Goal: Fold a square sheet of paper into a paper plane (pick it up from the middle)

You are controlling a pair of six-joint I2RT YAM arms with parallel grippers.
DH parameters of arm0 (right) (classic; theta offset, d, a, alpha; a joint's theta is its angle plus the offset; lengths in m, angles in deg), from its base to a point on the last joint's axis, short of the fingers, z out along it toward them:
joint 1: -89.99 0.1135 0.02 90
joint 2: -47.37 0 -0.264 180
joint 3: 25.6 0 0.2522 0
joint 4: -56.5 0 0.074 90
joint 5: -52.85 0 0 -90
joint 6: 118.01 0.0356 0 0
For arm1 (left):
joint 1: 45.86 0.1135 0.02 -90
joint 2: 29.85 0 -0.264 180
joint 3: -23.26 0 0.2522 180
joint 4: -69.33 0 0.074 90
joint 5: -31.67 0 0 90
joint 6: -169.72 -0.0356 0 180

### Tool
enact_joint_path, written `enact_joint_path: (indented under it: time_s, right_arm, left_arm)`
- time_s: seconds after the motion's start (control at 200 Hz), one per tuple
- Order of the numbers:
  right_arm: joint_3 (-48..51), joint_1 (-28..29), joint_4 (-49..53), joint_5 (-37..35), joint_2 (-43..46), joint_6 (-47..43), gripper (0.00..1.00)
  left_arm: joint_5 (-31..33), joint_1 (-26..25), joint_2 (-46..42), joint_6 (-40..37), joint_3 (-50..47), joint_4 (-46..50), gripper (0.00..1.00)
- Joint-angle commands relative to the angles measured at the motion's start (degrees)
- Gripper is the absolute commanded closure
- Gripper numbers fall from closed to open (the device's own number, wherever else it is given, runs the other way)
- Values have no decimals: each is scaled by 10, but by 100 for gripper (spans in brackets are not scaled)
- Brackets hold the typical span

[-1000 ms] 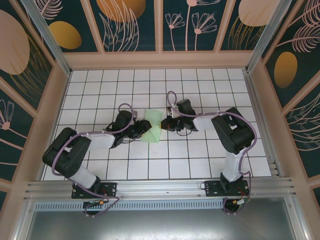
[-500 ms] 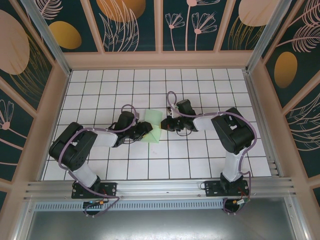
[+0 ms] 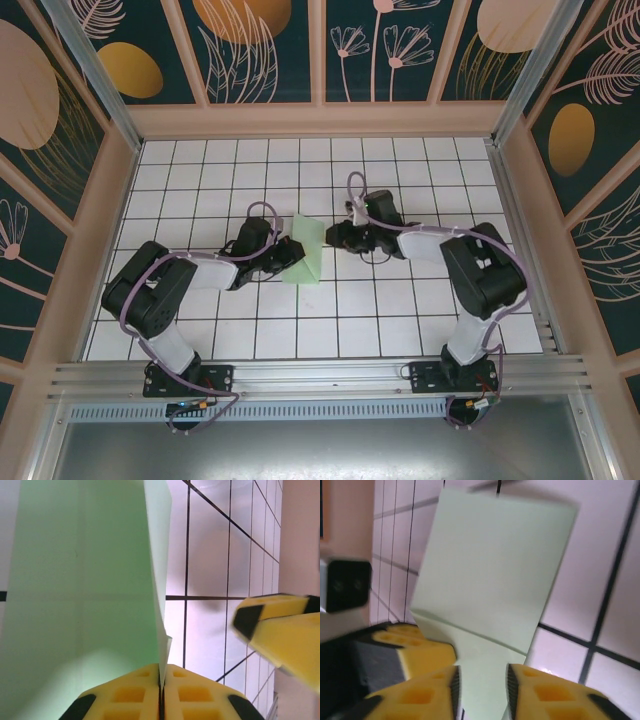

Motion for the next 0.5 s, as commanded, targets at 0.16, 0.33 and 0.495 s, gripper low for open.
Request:
enact_joint_path:
  time_s: [0.16, 0.33, 0.495]
  right_arm:
    - [0, -11, 79, -170, 126, -11, 32]
    - [6, -22, 89, -217, 179, -15, 19]
    - [20, -28, 84, -263, 213, -14, 1]
  left_arm:
    - [66, 2, -55, -99, 68, 142, 92]
    - [175, 1, -115, -170, 157, 374, 91]
    - [321, -11, -134, -203, 249, 562, 91]
